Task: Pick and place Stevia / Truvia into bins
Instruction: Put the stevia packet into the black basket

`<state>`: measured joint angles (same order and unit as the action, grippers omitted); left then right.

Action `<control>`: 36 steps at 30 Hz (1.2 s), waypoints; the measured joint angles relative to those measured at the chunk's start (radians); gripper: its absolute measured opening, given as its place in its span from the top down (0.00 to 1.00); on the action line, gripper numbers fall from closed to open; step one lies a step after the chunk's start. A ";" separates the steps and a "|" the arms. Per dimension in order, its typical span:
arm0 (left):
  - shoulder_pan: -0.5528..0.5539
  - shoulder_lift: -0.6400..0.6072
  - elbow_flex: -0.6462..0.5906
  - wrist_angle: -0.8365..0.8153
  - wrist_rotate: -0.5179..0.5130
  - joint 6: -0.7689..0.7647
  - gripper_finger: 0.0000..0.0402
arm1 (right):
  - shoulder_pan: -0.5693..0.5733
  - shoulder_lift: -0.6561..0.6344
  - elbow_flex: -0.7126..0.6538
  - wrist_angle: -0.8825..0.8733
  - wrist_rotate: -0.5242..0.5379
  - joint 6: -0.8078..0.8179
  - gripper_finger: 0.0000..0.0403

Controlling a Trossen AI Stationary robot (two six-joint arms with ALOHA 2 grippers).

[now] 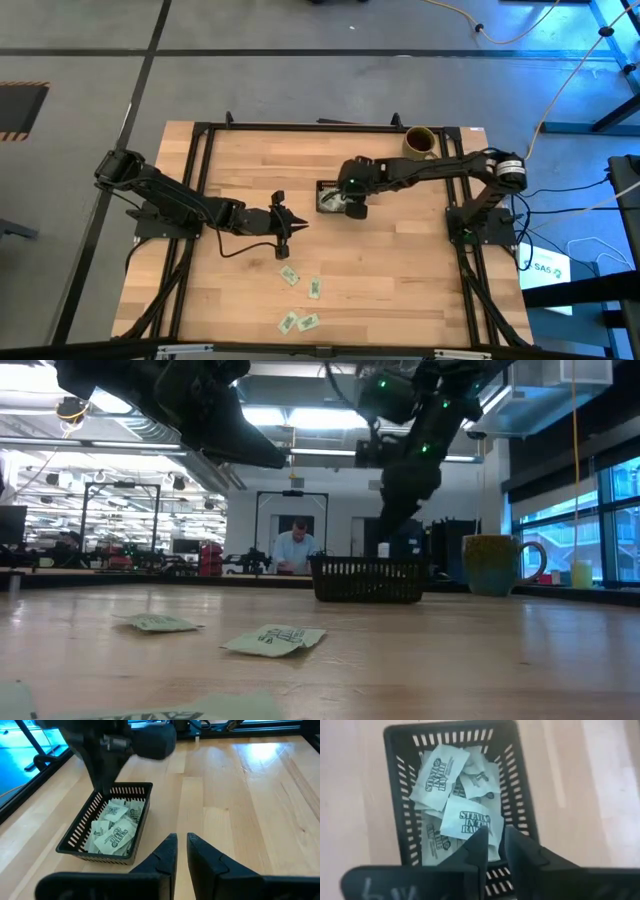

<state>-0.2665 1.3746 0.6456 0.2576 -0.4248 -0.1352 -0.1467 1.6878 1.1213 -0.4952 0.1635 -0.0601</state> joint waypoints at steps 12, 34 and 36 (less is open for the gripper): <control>0.000 0.000 0.000 -0.001 0.000 0.000 0.92 | 0.060 -0.121 0.000 -0.001 -0.101 0.011 0.81; 0.000 0.000 0.000 -0.007 0.000 0.000 0.92 | 0.410 0.126 0.001 0.538 -0.314 -0.188 0.81; 0.000 0.000 0.000 -0.007 0.000 0.000 0.92 | 0.422 0.165 0.001 0.562 -0.315 -0.201 0.81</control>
<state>-0.2665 1.3746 0.6456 0.2504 -0.4248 -0.1356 0.2755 1.8533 1.1225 0.0667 -0.1514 -0.2607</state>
